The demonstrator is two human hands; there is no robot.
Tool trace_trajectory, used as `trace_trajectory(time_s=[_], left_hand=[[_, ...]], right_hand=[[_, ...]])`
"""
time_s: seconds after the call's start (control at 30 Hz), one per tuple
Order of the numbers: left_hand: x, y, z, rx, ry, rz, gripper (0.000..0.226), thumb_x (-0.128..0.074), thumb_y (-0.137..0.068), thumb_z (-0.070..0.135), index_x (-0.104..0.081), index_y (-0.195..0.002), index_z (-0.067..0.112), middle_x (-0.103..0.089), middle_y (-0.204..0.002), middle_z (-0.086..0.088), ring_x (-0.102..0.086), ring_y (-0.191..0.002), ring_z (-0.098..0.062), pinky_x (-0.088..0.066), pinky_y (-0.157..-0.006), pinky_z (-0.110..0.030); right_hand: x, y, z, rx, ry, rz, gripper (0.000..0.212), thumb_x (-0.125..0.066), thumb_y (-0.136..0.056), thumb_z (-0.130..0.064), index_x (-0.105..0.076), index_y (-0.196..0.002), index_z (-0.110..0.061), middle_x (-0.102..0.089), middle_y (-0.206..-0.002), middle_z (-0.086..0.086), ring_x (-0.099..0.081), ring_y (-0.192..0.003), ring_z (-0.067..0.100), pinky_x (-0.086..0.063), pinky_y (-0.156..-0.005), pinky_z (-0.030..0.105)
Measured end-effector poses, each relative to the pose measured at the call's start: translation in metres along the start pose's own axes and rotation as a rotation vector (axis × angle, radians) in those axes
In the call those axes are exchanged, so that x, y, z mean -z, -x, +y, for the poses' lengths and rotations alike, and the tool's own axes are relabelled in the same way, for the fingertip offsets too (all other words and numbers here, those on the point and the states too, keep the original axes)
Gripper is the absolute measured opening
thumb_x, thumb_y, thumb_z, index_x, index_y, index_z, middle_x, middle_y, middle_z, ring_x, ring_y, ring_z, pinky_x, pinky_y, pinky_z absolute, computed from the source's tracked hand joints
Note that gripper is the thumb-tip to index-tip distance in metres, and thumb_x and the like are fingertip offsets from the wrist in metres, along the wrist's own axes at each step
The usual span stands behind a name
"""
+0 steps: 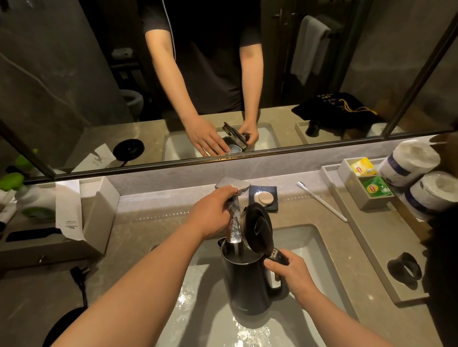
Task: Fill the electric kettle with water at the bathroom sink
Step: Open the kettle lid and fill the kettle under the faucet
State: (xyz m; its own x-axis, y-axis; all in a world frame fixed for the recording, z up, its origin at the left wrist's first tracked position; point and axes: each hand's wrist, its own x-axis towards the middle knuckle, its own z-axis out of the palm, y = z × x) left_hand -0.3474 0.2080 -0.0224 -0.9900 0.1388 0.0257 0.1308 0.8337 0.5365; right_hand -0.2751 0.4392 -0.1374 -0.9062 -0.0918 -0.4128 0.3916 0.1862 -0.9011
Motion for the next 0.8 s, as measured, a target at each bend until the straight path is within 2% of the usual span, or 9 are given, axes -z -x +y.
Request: trace_trajectory(time_s=[0.1, 0.23, 0.5, 0.67, 0.8], left_hand=[[-0.001, 0.0002, -0.0006, -0.006, 0.006, 0.006, 0.062, -0.054, -0.077, 0.008, -0.043, -0.133, 0.033, -0.048, -0.14, 0.004, -0.048, -0.12, -0.021, -0.039, -0.088, -0.031], [-0.001, -0.0004, -0.002, 0.004, -0.005, -0.003, 0.062, -0.055, -0.079, 0.01, -0.041, -0.135, 0.033, -0.045, -0.143, 0.004, -0.047, -0.122, -0.021, -0.041, -0.092, -0.034], [-0.0006, 0.0, -0.001, -0.008, 0.002, -0.011, 0.06, -0.056, -0.078, 0.011, -0.042, -0.132, 0.034, -0.048, -0.14, 0.004, -0.05, -0.117, -0.021, -0.044, -0.089, -0.034], [-0.0005, 0.0003, -0.0016, -0.007, 0.013, -0.009, 0.062, -0.053, -0.076, 0.009, -0.042, -0.133, 0.032, -0.047, -0.141, 0.003, -0.049, -0.12, -0.022, -0.043, -0.093, -0.036], [-0.0003, 0.0, -0.0006, -0.007, 0.014, -0.008, 0.061, -0.054, -0.077, 0.009, -0.042, -0.133, 0.032, -0.048, -0.14, 0.003, -0.049, -0.118, -0.023, -0.043, -0.091, -0.035]], right_hand=[[-0.0001, -0.0019, 0.0024, -0.001, -0.003, 0.009, 0.013, -0.077, -0.082, -0.026, -0.071, -0.091, -0.019, -0.07, -0.083, 0.002, -0.063, -0.078, 0.021, -0.054, -0.071, 0.033], [0.0013, -0.0025, 0.0047, -0.002, -0.004, 0.011, 0.012, -0.078, -0.08, -0.026, -0.072, -0.089, -0.021, -0.07, -0.081, -0.001, -0.064, -0.077, 0.021, -0.054, -0.068, 0.032], [0.0008, -0.0037, 0.0047, 0.005, -0.004, -0.003, 0.014, -0.079, -0.078, -0.028, -0.072, -0.09, -0.022, -0.071, -0.082, -0.002, -0.065, -0.081, 0.022, -0.053, -0.067, 0.029], [0.0025, -0.0033, 0.0049, 0.023, 0.006, -0.01, 0.03, -0.078, -0.07, -0.035, -0.072, -0.09, -0.013, -0.068, -0.075, -0.001, -0.063, -0.075, 0.02, -0.054, -0.066, 0.032], [0.0026, -0.0039, 0.005, 0.018, 0.001, -0.02, 0.016, -0.079, -0.079, -0.023, -0.072, -0.09, -0.014, -0.068, -0.076, -0.001, -0.063, -0.075, 0.019, -0.053, -0.066, 0.031]])
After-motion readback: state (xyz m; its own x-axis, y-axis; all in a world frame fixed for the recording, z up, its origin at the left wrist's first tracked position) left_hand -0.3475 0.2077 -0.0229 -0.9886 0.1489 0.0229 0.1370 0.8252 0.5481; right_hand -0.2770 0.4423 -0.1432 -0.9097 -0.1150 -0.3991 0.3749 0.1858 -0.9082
